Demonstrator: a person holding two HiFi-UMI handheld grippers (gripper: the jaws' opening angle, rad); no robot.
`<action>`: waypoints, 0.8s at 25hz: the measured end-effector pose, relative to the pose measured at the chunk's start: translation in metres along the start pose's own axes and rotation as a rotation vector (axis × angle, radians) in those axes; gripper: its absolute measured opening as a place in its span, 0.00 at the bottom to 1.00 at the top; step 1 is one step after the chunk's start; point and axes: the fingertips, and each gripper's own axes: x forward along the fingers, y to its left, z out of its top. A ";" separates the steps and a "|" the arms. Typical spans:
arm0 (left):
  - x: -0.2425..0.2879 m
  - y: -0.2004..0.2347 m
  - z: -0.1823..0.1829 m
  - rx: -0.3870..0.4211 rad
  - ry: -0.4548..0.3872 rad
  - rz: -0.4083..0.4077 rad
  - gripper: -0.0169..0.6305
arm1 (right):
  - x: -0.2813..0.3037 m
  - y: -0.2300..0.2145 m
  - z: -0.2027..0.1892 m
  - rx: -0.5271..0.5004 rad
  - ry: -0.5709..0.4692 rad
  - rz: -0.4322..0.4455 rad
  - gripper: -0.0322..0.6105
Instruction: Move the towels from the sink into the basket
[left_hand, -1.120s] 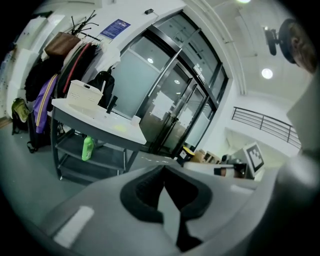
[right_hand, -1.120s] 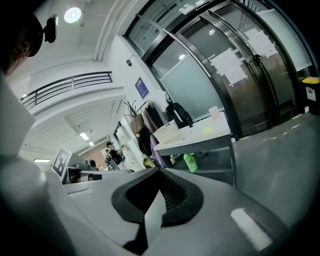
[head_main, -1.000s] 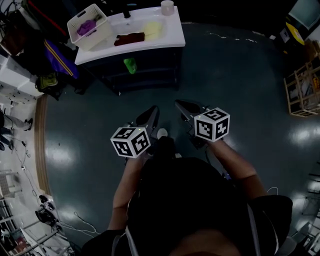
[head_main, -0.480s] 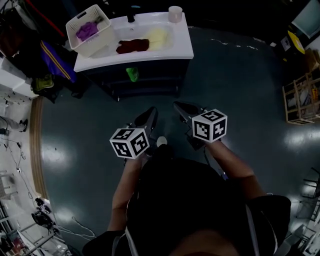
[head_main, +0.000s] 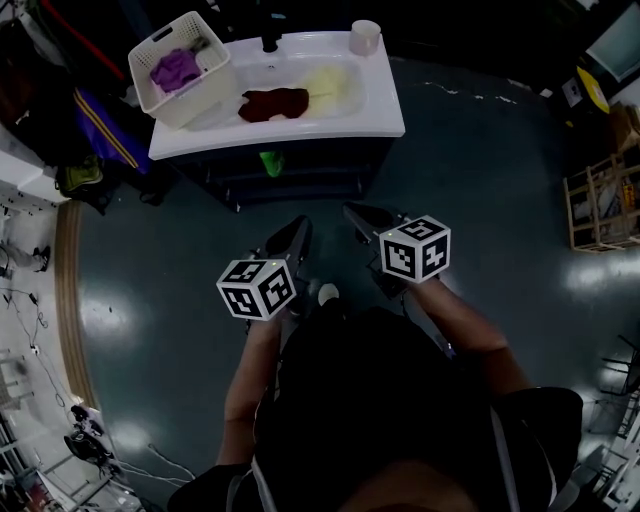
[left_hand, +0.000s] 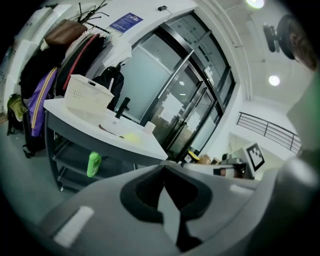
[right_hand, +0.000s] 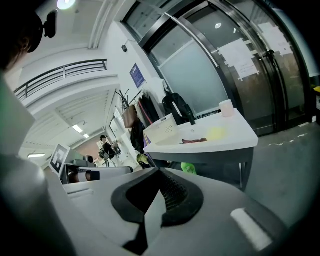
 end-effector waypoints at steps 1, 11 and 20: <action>0.002 0.005 0.003 0.001 0.004 0.001 0.04 | 0.006 0.000 0.003 0.001 0.001 0.001 0.05; 0.016 0.034 0.016 0.002 0.023 0.016 0.04 | 0.040 -0.008 0.012 0.012 0.017 0.017 0.05; 0.038 0.056 0.028 -0.004 0.027 0.051 0.04 | 0.068 -0.032 0.036 0.006 0.011 0.034 0.05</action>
